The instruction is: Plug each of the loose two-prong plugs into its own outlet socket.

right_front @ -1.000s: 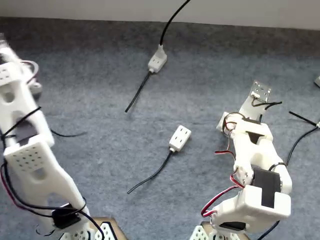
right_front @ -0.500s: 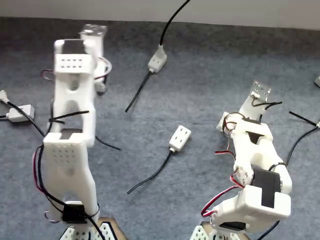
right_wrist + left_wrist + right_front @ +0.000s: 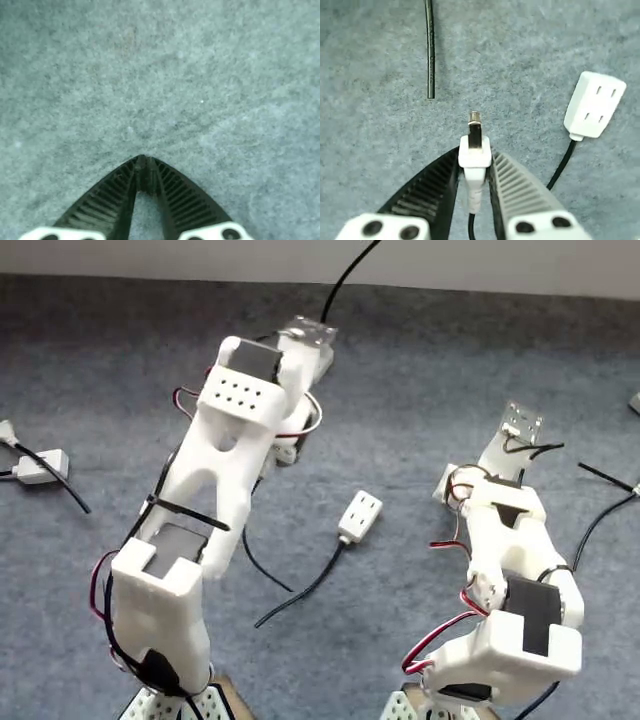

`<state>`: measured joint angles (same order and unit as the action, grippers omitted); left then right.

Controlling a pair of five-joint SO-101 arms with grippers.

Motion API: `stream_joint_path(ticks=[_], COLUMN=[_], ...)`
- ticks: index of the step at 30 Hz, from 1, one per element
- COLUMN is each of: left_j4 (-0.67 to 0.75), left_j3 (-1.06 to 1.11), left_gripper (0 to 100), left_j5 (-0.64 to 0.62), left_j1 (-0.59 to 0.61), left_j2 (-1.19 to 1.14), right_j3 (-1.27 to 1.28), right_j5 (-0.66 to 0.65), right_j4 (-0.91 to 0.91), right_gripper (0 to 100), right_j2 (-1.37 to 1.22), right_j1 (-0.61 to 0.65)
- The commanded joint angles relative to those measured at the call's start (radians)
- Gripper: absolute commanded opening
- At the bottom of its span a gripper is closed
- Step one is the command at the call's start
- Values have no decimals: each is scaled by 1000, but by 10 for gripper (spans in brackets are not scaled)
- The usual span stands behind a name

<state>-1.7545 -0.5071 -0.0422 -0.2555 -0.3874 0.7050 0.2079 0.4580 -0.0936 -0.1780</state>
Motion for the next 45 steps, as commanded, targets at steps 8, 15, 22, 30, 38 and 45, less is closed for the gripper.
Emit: stream_joint_path(ticks=[8,15,22,30,38,45], left_j4=[-12,-12,-11,238,879,1244], left_j3=[-81,-101,-22,564,1429,1923], left_gripper=[40,27,27,27,30,27], left_j5=[9,87,95,149,149,144], left_j1=[-24,-150,-188,-209,-292,-292], left_j2=[59,286,708,1158,1776,2041], right_j3=[-36,-36,-36,-36,-36,-36], right_j5=[3,3,3,3,3,3], right_j4=[-16,-16,-16,-16,-16,-16], right_gripper=[6,6,6,6,6,6], right_j2=[5,5,5,5,5,5], right_j1=[8,8,8,8,8,8])
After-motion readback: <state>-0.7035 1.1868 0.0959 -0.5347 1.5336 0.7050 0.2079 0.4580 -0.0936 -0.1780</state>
